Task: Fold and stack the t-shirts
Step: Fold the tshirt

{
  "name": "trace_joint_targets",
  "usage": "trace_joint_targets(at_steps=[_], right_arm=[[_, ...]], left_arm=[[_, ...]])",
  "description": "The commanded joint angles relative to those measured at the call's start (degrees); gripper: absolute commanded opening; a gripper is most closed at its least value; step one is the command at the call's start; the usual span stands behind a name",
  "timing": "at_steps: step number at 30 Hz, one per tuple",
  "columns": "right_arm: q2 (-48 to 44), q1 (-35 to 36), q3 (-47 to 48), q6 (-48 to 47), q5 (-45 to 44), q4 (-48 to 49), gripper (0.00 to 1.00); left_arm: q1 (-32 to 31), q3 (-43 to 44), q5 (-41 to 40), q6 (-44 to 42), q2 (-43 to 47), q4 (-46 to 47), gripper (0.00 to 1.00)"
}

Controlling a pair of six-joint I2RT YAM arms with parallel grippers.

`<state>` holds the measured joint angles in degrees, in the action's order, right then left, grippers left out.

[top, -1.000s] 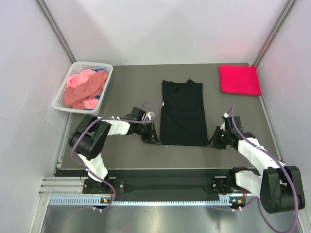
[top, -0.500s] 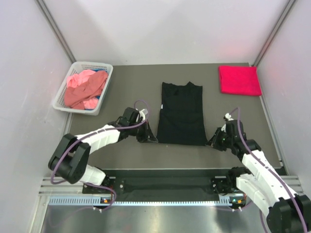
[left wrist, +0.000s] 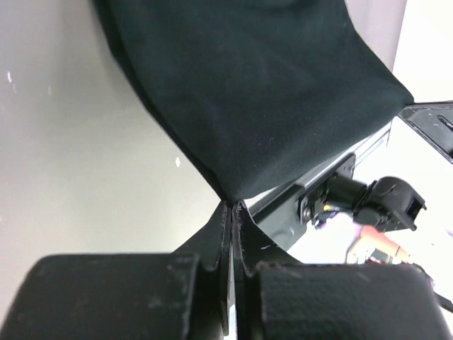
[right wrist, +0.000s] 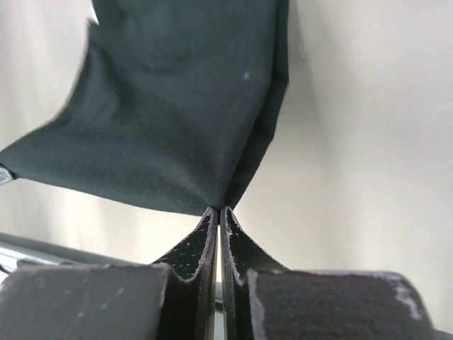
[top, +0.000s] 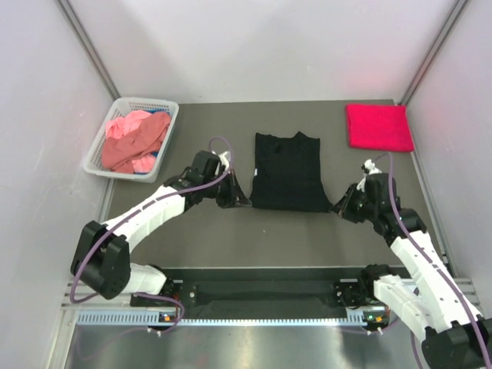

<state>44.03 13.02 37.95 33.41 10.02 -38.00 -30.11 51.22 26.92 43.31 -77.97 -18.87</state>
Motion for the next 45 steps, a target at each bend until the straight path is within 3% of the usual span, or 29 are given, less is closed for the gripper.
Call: trace_joint_targets(at_steps=[1, 10, 18, 25, 32, 45], right_arm=[[2.6, 0.3, 6.7, -2.7, -4.3, -1.1, 0.00], [15.6, -0.4, 17.1, -5.4, -4.9, 4.0, 0.00], [28.3, -2.0, 26.6, -8.0, -3.9, 9.5, 0.00], [38.8, -3.8, 34.5, -9.8, -1.8, 12.5, 0.00], [49.0, -5.7, 43.0, -10.2, -0.3, 13.3, 0.00], [59.7, -8.6, 48.9, -9.1, 1.6, 17.7, 0.00]], left_arm=[[0.4, 4.8, -3.4, -2.1, -2.5, -3.4, 0.00], [4.6, 20.9, -4.9, -6.4, -11.8, -10.0, 0.00], [9.0, 39.1, 1.6, -11.1, -24.7, -12.1, 0.00], [12.4, 55.3, 5.2, -10.0, -36.9, -12.4, 0.00], [14.6, 65.7, 13.2, -8.0, -47.6, -7.3, 0.00], [16.8, 72.0, 19.6, 9.9, -61.9, 21.7, 0.00]])
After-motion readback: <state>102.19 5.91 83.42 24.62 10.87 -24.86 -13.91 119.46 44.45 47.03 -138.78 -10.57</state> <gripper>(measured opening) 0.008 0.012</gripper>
